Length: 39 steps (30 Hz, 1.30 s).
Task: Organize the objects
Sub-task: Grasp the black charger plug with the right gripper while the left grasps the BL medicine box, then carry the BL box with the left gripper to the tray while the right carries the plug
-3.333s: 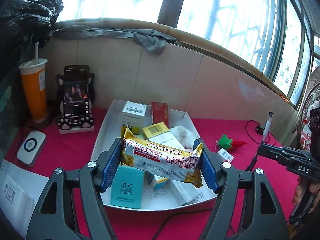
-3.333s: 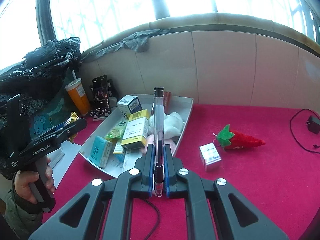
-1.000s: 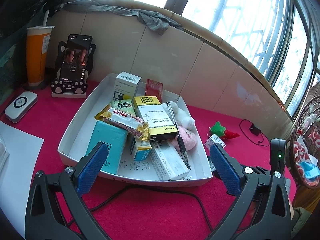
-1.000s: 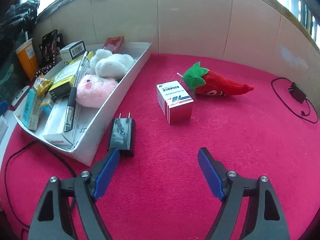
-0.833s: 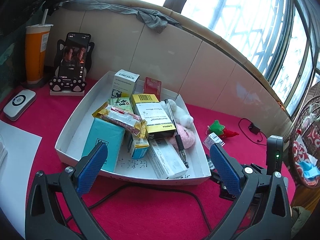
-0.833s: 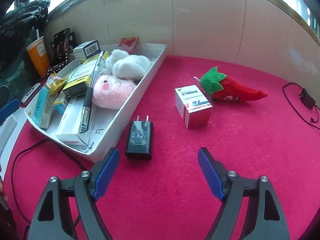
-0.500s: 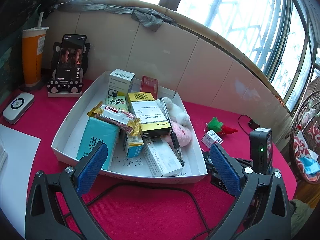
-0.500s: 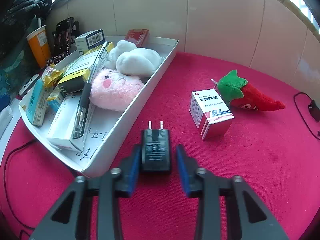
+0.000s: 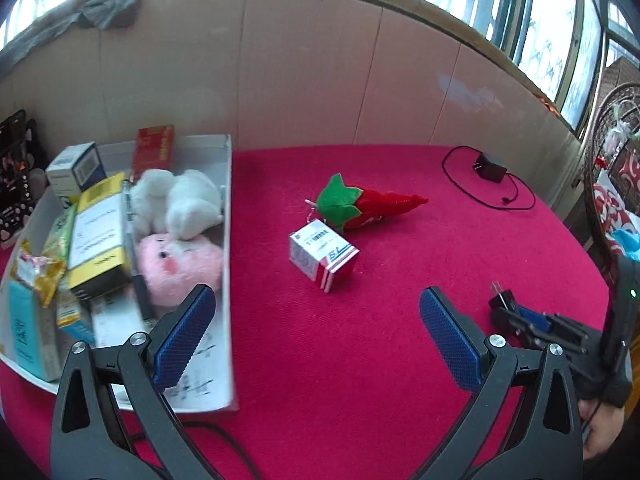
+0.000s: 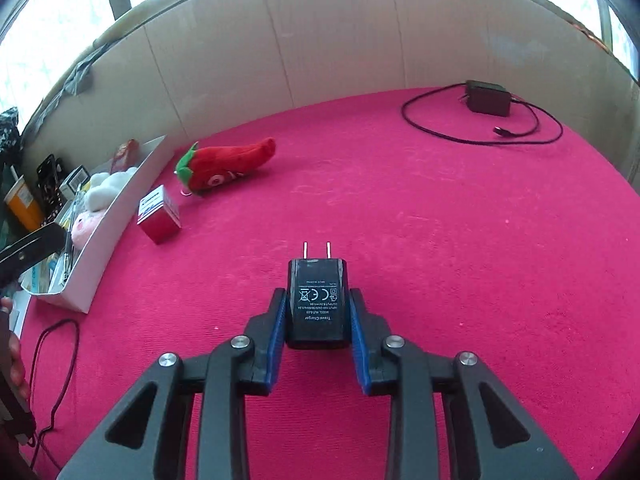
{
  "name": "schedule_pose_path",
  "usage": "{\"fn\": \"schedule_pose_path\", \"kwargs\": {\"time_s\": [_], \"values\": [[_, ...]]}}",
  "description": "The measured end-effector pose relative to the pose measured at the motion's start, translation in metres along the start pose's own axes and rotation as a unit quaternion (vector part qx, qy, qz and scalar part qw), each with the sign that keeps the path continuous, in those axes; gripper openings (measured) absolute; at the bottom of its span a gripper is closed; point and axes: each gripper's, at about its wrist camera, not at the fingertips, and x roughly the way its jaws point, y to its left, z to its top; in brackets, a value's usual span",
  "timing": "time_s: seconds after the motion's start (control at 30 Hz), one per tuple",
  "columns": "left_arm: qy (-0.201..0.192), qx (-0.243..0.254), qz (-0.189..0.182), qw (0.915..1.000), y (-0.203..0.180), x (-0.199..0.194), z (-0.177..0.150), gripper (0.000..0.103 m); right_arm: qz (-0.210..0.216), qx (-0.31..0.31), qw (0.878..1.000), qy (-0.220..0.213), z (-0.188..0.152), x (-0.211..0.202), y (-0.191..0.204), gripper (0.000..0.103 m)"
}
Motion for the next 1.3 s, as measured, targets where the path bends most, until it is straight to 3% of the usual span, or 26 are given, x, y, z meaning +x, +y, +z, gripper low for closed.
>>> {"fn": "schedule_pose_path", "kwargs": {"time_s": [0.13, 0.27, 0.37, 0.47, 0.57, 0.63, 0.7, 0.83, 0.97, 1.3], "values": [[0.034, -0.05, 0.03, 0.9977, -0.018, 0.05, 0.012, 0.103, 0.028, -0.004, 1.0, -0.006, 0.0, -0.001, 0.001, 0.029], [0.02, -0.083, 0.091, 0.9921, -0.019, 0.073, 0.02, 0.103, 0.049, -0.014, 0.999, 0.001, -0.003, -0.003, -0.002, 0.029], [0.028, -0.093, 0.119, 0.9881, -0.016, 0.086, 0.023, 0.103, 0.067, 0.012, 0.998, 0.01, -0.003, 0.001, -0.011, 0.029], [0.03, -0.078, 0.139, 0.9867, -0.018, 0.095, 0.022, 0.102, 0.093, 0.045, 0.995, 0.012, -0.004, 0.003, -0.023, 0.029], [0.029, -0.053, 0.151, 0.9867, -0.021, 0.097, 0.02, 0.096, 0.089, 0.042, 0.995, 0.012, -0.004, 0.003, -0.018, 0.029], [0.023, -0.038, 0.149, 0.9879, -0.021, 0.094, 0.018, 0.087, 0.088, 0.041, 0.995, 0.012, -0.003, 0.003, -0.018, 0.029], [0.016, -0.021, 0.13, 0.9912, -0.019, 0.089, 0.018, 0.049, 0.088, 0.042, 0.995, 0.012, -0.003, 0.003, -0.018, 0.029], [0.022, -0.013, 0.085, 0.996, -0.014, 0.081, 0.011, 0.049, 0.077, 0.036, 0.996, 0.011, -0.003, 0.003, -0.013, 0.029], [-0.002, -0.005, 0.041, 0.9991, -0.014, 0.053, -0.002, 0.049, 0.066, 0.032, 0.997, 0.009, -0.002, 0.002, -0.012, 0.029], [-0.062, 0.05, -0.009, 0.9968, -0.043, -0.02, -0.012, 0.049, 0.051, 0.02, 0.998, -0.012, -0.003, -0.005, -0.006, 0.029]]}}
